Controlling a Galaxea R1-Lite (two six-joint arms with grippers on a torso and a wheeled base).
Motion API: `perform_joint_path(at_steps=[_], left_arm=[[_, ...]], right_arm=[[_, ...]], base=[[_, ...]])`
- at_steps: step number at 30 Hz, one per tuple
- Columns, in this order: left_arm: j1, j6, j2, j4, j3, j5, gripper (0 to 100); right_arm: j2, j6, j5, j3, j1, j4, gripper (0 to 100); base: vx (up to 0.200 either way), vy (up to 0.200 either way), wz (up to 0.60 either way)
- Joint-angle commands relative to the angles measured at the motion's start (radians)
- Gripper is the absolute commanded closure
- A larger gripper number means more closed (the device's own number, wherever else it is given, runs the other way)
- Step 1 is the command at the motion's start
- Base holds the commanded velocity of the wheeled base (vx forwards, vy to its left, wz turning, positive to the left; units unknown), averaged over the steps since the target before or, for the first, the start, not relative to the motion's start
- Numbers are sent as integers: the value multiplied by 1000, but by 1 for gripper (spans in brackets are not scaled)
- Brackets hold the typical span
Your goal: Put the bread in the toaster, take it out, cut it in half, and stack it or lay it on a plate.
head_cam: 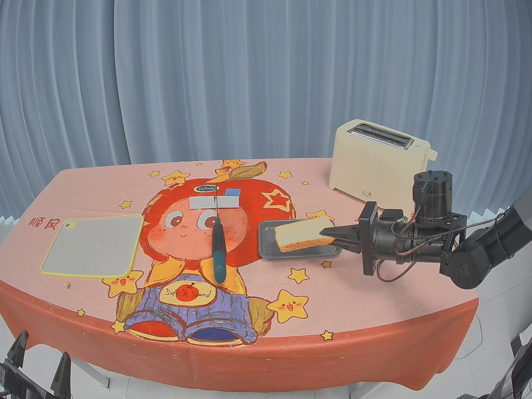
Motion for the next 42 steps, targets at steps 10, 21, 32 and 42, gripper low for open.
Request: perform_joint_path(at_steps=[10,21,32,42], left_arm=[[0,0,-16,0,18,0,0],[0,0,-16,0,18,0,0],[0,0,-16,0,18,0,0],[0,0,-16,0,18,0,0]], right_arm=[[-86,-6,-1,1,1,-1,100],[-150,-29,0,9,4,2,100],[-213,-159,-1,70,15,4,100],[-296,-412,-153,148,110,2,100]], base=[[0,0,0],[0,0,0],[0,0,0],[0,0,0]])
